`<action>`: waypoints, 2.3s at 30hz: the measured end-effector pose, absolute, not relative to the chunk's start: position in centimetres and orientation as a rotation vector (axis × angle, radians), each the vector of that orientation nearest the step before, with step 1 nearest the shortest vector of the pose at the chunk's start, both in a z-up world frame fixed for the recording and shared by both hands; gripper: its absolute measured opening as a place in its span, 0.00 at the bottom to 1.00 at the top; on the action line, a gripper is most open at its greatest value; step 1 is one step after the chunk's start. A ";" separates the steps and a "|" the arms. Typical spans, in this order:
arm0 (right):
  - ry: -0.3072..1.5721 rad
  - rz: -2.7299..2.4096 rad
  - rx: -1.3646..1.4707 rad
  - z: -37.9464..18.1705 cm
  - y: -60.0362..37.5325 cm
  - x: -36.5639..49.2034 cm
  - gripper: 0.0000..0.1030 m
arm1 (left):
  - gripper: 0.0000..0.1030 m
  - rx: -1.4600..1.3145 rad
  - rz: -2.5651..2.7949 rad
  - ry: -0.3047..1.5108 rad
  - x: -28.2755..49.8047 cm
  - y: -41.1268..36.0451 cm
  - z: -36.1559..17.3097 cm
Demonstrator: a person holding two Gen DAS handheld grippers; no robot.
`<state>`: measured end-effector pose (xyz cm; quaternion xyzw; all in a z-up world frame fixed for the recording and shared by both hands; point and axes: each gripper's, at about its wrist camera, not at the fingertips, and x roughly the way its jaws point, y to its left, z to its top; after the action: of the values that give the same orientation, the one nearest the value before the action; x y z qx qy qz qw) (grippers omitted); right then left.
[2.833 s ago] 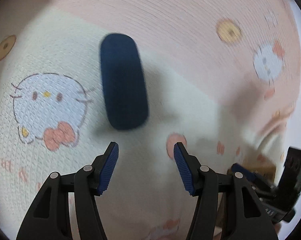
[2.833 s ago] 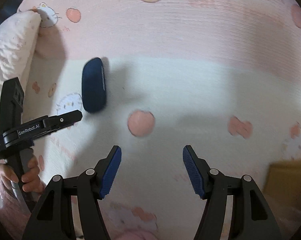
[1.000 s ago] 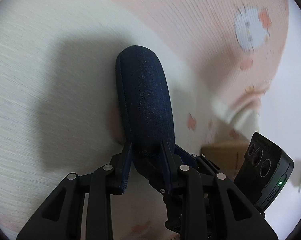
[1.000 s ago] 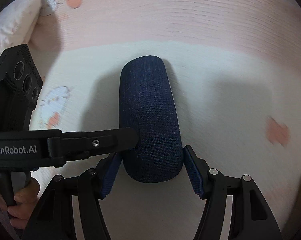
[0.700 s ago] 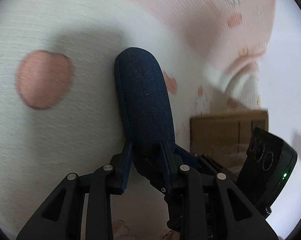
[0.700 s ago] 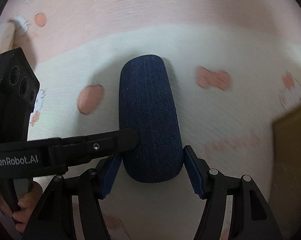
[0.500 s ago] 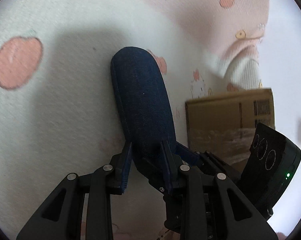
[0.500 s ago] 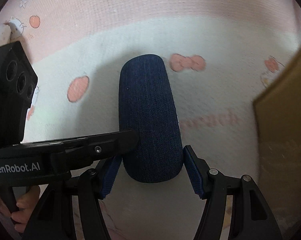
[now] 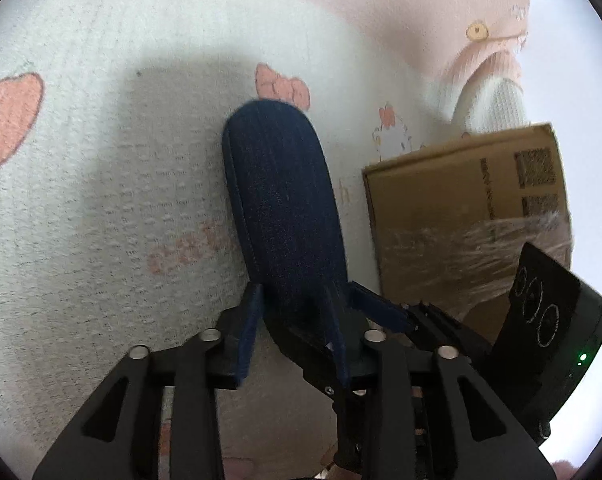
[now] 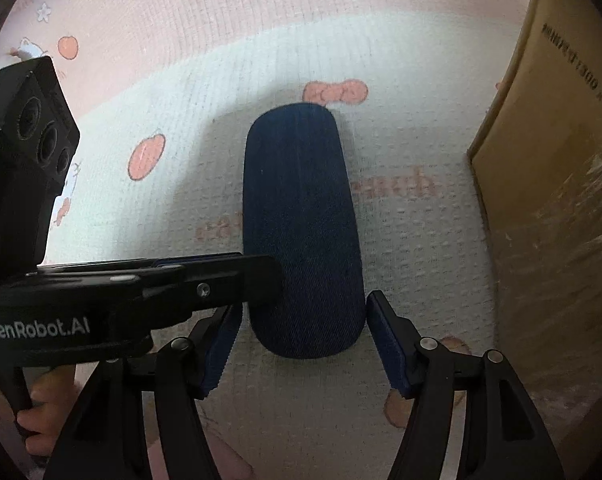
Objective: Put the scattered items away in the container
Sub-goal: 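Lift the navy case with the left gripper and carry it to the box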
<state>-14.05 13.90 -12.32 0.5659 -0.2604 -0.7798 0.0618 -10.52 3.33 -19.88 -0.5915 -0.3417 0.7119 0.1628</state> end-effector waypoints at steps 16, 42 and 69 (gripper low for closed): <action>-0.788 -2.336 1.739 -14.0 13.0 -18.9 0.70 | 0.53 -1.619 1.918 -1.261 -14.6 -0.1 -22.4; -0.792 -2.600 1.359 -5.1 16.7 -15.4 0.59 | 0.39 -1.267 2.011 -1.176 -13.1 0.9 -11.1; -0.924 -2.667 1.324 2.0 35.8 -8.6 0.59 | 0.38 -1.261 1.848 -0.828 -19.7 17.2 0.2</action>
<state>-8.58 35.76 1.97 0.4247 -0.2964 -0.8554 0.0120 -19.75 17.20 0.16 -0.4914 -0.3226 0.7200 0.3689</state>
